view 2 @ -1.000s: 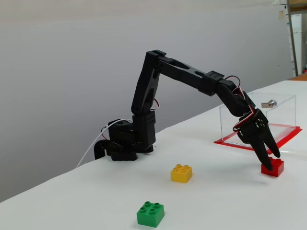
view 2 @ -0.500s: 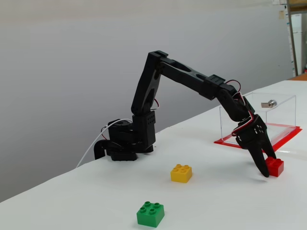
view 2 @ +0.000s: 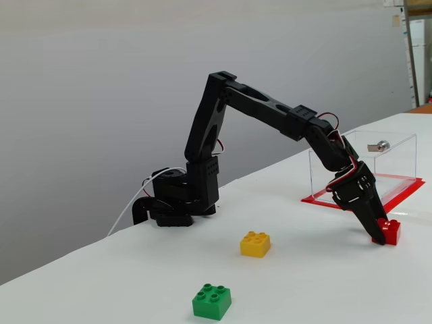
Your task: Pick the red lego brick and place it into the transparent box
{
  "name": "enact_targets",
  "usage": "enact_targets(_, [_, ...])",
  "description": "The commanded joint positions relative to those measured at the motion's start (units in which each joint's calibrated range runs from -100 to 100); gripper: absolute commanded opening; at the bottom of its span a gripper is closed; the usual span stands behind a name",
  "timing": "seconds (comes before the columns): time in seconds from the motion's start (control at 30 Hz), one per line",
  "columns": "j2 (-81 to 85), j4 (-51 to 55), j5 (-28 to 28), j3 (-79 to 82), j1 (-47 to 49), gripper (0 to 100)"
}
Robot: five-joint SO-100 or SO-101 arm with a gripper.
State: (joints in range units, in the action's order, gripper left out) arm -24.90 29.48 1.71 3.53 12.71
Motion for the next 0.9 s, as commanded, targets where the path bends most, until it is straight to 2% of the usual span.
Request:
enact_targets(0.0, [0.93,0.11,0.06,-0.28,-0.26,7])
enact_targets(0.33, [6.19,0.64,-0.14,-0.09,-0.99,7])
enact_targets(0.87, [24.95,16.82,0.01,-0.19,-3.58,6])
